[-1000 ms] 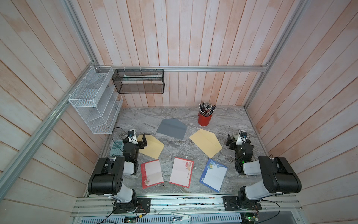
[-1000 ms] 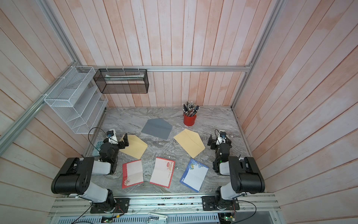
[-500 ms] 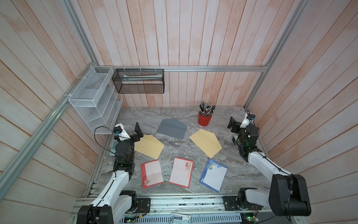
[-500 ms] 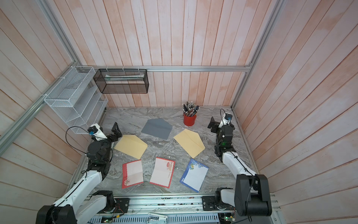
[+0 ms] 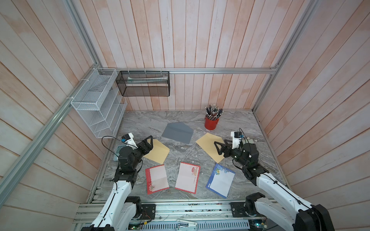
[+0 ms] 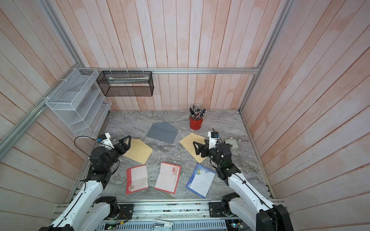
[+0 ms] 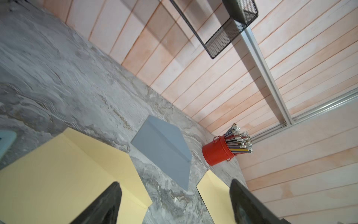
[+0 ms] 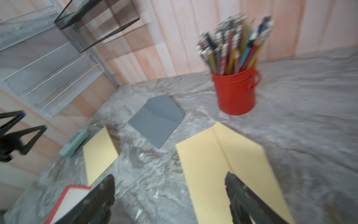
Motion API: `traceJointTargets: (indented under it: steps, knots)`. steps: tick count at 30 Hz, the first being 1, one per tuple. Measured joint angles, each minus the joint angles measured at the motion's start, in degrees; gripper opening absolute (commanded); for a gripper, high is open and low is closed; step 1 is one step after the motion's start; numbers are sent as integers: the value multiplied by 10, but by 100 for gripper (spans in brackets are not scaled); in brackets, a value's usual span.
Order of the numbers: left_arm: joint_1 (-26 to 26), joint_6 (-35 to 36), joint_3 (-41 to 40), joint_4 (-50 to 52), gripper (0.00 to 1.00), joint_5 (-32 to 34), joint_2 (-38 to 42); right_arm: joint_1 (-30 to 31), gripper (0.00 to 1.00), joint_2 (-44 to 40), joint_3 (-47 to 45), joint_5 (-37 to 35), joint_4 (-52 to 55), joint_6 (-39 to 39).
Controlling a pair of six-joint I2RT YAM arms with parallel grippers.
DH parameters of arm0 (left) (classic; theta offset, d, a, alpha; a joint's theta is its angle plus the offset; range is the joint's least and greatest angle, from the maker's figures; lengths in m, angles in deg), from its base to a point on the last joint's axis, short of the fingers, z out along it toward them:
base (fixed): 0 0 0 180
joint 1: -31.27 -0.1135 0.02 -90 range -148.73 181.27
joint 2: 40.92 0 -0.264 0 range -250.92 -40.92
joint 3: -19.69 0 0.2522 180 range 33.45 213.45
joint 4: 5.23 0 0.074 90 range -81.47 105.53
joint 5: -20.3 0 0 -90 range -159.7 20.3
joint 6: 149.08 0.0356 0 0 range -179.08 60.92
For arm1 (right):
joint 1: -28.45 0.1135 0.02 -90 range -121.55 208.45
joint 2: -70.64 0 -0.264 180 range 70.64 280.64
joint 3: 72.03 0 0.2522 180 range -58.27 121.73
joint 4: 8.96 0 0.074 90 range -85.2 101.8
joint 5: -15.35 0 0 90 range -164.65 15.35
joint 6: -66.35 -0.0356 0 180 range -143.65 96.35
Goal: Fold the letter paper in half and place it into the envelope
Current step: Move the letter paper to the center of the board.
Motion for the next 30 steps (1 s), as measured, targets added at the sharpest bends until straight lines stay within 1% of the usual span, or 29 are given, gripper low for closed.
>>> traceJointTargets:
  steps: [3,6,10,13,21,24,30]
  knots:
    - [23,-3,-8,15,87,-19,2,81,83,33,-13,1,7,0]
    - [36,-3,-13,28,87,-29,14,122,78,79,-24,12,8,-3]
    - [37,3,-14,45,87,-30,42,158,71,126,-25,21,-1,-11]
    - [37,10,-14,52,87,-30,54,171,68,155,-25,26,-17,-15]
    - [37,19,-14,73,86,-33,56,180,63,211,-25,39,-48,-28]
    - [37,23,-14,78,86,-33,56,187,59,228,-25,47,-64,-33]
    - [37,23,-13,79,86,-40,55,192,42,253,-25,54,-88,-43]
